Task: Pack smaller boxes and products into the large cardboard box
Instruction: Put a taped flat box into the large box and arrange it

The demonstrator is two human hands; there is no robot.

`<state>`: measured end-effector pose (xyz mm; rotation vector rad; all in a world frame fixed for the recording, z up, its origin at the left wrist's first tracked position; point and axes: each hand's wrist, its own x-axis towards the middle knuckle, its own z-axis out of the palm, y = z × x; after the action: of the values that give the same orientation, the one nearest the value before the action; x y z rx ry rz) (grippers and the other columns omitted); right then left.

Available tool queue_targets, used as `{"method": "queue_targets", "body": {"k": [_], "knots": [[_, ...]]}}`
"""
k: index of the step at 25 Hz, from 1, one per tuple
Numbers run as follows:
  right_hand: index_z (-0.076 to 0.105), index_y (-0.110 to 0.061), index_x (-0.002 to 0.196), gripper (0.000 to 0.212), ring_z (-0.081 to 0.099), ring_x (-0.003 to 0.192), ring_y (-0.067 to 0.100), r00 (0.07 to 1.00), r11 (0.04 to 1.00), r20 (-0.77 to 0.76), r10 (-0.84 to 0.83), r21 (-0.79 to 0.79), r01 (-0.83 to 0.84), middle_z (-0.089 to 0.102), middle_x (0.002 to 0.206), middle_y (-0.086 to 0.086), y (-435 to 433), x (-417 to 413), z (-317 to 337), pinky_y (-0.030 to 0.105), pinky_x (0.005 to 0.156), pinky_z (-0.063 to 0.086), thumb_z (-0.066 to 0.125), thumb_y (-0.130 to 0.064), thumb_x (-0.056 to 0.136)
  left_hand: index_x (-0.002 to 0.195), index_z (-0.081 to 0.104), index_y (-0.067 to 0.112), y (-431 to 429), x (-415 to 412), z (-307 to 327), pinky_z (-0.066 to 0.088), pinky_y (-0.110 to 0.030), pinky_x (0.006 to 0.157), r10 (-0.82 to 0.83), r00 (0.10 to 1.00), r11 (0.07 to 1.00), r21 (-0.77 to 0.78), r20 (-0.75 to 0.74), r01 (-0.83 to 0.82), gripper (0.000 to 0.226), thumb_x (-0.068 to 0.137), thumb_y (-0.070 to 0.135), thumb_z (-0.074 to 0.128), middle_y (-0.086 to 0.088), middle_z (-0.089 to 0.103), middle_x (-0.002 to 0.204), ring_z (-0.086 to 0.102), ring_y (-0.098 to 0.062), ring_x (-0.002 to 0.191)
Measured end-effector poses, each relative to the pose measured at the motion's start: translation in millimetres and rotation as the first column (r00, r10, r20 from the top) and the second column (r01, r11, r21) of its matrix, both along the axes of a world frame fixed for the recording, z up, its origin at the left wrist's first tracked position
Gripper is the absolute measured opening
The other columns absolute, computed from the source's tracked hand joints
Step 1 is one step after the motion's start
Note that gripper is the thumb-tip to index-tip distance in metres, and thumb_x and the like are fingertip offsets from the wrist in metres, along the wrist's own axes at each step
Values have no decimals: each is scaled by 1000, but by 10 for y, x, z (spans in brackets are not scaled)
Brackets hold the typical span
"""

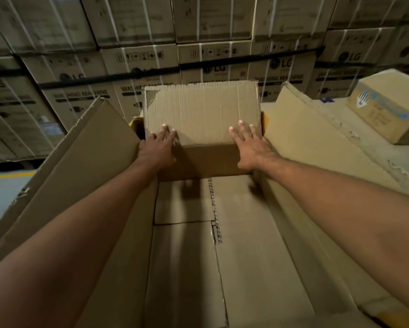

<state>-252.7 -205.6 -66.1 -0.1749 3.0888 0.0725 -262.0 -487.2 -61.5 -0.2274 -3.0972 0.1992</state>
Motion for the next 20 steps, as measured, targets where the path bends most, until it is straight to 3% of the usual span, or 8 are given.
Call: {"method": "queue_targets", "body": {"k": [3, 4, 6, 9, 11, 15, 17, 20], "knots": [[32, -20, 157, 83, 25, 152, 34, 998, 1000, -61, -22, -15, 21, 23, 166, 13, -34, 186, 168, 52, 120, 30, 71, -24, 85, 164, 6, 25, 83, 137, 160, 29, -61, 116, 29, 993, 998, 58, 111, -36, 97, 92, 45, 68, -11, 9, 170, 20, -39, 153], [47, -18, 145, 65, 39, 142, 33, 994, 1000, -111, -20, -15, 19, 42, 153, 12, -30, 278, 240, 50, 114, 37, 70, -23, 84, 163, 9, 24, 141, 214, 220, 35, -59, 115, 12, 993, 997, 78, 119, -21, 94, 93, 45, 68, -12, 19, 168, 28, -38, 150], [61, -16, 124, 41, 50, 124, 30, 985, 1000, -170, -10, 24, 15, 57, 130, 10, -28, 479, 415, 47, 104, 42, 66, -20, 84, 161, 21, 23, 286, 398, 364, 47, -50, 105, -46, 995, 996, 85, 87, 39, 83, 95, 44, 66, -10, 41, 157, 46, -32, 139], [66, -18, 113, 27, 50, 116, 28, 989, 990, -143, -25, 136, 45, 60, 119, 8, -9, 817, 712, 46, 99, 40, 65, -26, 87, 152, 41, 25, 486, 727, 636, 52, -41, 93, -142, 989, 989, 40, 31, 141, 64, 96, 49, 62, -4, 59, 140, 58, -23, 123], [67, -21, 112, 29, 47, 116, 27, 989, 948, -142, -44, 306, 87, 57, 118, 6, 90, 1068, 844, 47, 100, 36, 64, -36, 88, 149, 44, 26, 584, 971, 794, 48, -36, 87, -194, 980, 981, 30, 35, 193, 60, 96, 51, 61, -1, 60, 137, 58, -22, 121], [71, -30, 120, 35, 36, 132, 29, 986, 797, -168, 3, 596, 100, 52, 138, 6, 495, 1552, 885, 50, 113, 22, 58, -43, 90, 144, 48, 24, 775, 1435, 916, 46, -35, 87, -262, 958, 963, 98, 120, 251, 58, 94, 49, 63, -2, 60, 131, 56, -20, 115], [71, -31, 123, 37, 36, 139, 30, 989, 804, -142, 44, 593, 49, 53, 145, 7, 573, 1726, 893, 53, 119, 17, 60, -44, 90, 142, 50, 23, 917, 1597, 967, 48, -35, 87, -300, 945, 951, 114, 128, 286, 56, 94, 48, 64, -2, 61, 127, 56, -20, 111], [73, -28, 117, 33, 47, 130, 26, 973, 900, -198, 116, 435, -19, 62, 134, 4, 415, 2022, 1044, 52, 116, 27, 66, -39, 86, 141, 50, 24, 1190, 1822, 1077, 42, -33, 80, -350, 931, 932, 139, 103, 335, 55, 94, 47, 65, -1, 61, 125, 53, -16, 104]]}}
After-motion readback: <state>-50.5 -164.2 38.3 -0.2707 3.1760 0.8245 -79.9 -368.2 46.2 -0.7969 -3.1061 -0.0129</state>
